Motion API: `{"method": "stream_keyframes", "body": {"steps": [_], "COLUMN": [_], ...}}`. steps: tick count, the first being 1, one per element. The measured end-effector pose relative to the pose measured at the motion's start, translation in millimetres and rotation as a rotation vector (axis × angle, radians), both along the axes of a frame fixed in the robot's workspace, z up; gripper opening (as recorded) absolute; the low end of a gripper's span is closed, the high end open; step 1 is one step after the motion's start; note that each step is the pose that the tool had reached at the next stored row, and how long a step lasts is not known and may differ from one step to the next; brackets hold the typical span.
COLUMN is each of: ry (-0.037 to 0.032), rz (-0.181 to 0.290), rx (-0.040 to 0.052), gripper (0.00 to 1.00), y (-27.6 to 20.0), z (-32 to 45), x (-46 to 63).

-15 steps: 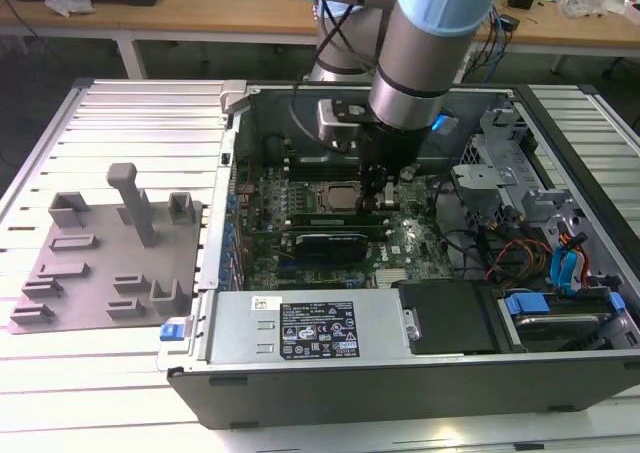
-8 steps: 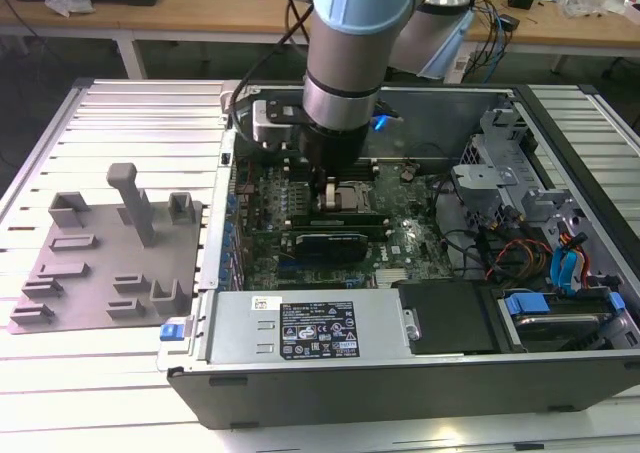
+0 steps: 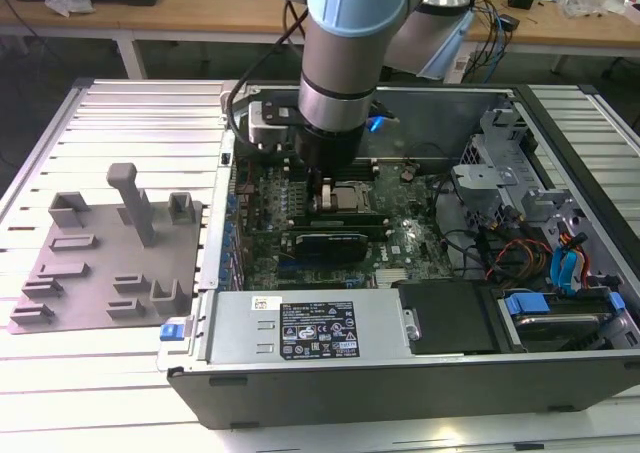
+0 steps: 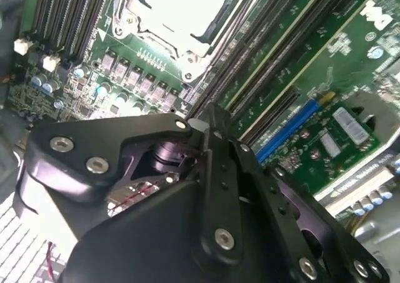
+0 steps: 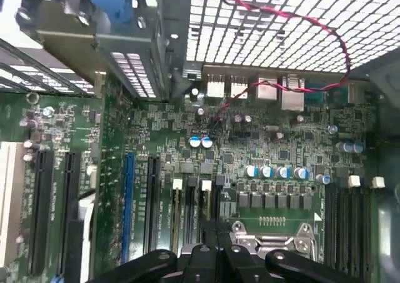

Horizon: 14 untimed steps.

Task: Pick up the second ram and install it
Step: 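Press down the second ram until it locks into place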

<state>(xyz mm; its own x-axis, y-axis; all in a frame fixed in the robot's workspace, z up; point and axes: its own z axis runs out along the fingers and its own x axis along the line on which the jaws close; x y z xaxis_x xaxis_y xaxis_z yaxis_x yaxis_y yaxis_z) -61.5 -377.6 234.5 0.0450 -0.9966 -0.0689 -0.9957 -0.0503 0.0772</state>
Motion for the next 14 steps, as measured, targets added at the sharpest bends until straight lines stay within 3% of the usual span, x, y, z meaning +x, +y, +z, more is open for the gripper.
{"method": "stream_keyframes", "body": {"steps": [3, 5, 7, 9, 10, 14], "ry": [0.0305, 0.0400, 0.0400, 0.0400, 0.0401, 0.0400], "rz": [0.000, 0.000, 0.000, 0.000, 0.000, 0.000], "rx": [0.0003, 0.0000, 0.0002, 0.0002, 0.0001, 0.0007], "gripper": [0.08, 0.08, 0.08, 0.08, 0.08, 0.08], "y": [-0.2, -0.2, -0.2, -0.2, -0.2, -0.1], "z": [0.3, 1.8, 21.1, 30.2, 40.3, 41.2], "x": [31.6, 42.2, 42.3, 42.3, 42.3, 42.3]}}
